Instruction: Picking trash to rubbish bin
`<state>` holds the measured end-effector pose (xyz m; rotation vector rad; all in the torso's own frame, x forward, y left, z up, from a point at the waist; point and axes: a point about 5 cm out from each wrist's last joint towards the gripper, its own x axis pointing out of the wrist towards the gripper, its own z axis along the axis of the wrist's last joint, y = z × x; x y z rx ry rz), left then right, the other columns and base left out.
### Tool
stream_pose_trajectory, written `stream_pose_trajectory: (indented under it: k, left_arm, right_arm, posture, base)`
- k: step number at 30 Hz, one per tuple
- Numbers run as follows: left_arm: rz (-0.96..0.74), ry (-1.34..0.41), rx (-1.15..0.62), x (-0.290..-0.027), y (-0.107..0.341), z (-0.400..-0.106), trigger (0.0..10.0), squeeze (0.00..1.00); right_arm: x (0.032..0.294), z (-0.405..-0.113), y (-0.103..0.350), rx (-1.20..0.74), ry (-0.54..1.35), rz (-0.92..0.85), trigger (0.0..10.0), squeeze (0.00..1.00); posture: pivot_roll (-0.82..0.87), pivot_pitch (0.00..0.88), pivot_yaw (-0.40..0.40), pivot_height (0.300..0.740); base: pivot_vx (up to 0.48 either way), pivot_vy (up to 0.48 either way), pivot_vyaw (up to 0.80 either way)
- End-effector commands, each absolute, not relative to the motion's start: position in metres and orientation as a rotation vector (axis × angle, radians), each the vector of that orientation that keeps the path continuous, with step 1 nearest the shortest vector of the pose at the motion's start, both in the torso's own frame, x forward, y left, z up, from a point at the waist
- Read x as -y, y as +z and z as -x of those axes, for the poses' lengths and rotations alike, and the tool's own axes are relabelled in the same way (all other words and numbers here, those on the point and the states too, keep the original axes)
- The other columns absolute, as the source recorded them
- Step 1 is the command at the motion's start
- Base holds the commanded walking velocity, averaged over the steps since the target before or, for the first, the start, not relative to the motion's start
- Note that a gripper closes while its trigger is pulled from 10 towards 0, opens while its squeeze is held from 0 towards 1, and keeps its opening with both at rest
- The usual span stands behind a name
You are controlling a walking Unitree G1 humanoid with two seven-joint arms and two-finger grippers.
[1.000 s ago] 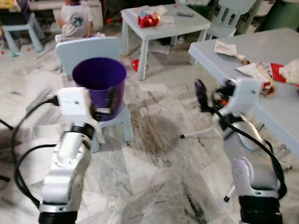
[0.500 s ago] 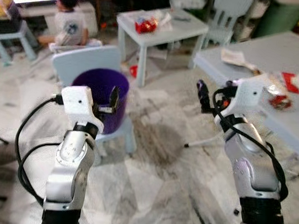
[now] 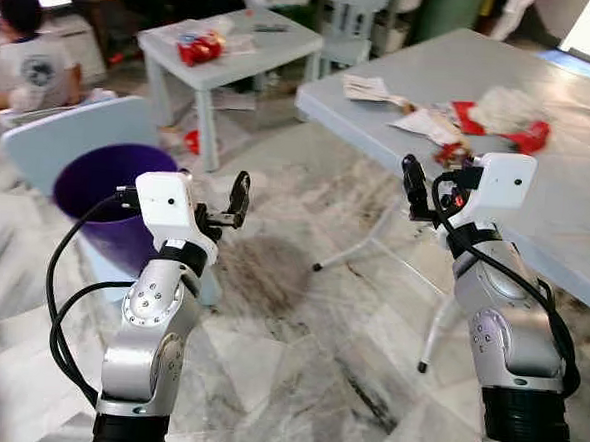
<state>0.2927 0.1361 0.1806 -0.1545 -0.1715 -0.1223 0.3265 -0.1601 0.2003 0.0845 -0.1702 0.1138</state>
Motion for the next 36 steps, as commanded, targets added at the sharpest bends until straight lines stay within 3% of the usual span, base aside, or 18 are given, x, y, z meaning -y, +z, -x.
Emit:
stream_pose_trajectory:
  k: [1, 15, 24, 36]
  left_arm:
    - [0.142, -0.128, 0.156, -0.137, 0.179, -0.294, 10.0, 0.00]
    - [0.073, -0.090, 0.165, -0.167, 0.181, -0.302, 10.0, 0.00]
    - [0.098, -0.160, 0.122, -0.157, 0.177, -0.307, 10.0, 0.00]
    - [0.145, -0.306, 0.049, -0.126, 0.154, -0.293, 10.0, 0.00]
  right_arm:
    - [0.162, -0.327, 0.202, 0.178, 0.100, -0.079, 10.0, 0.00]
    - [0.175, -0.326, 0.191, 0.171, 0.022, -0.073, 10.0, 0.00]
    - [0.184, -0.319, 0.185, 0.187, -0.036, -0.074, 10.0, 0.00]
    - [0.196, -0.300, 0.172, 0.147, -0.032, 0.014, 10.0, 0.00]
  posture:
    - [0.09, 0.085, -0.048, 0.740]
    - [0.10, 0.045, 0.001, 0.740]
    - [0.08, 0.027, 0.048, 0.740]
    - [0.05, 0.042, 0.023, 0.740]
  base:
    - [0.000, 0.000, -0.80]
    - [0.000, 0.000, -0.80]
    - [0.000, 0.000, -0.78]
    - [0.000, 0.000, 0.00]
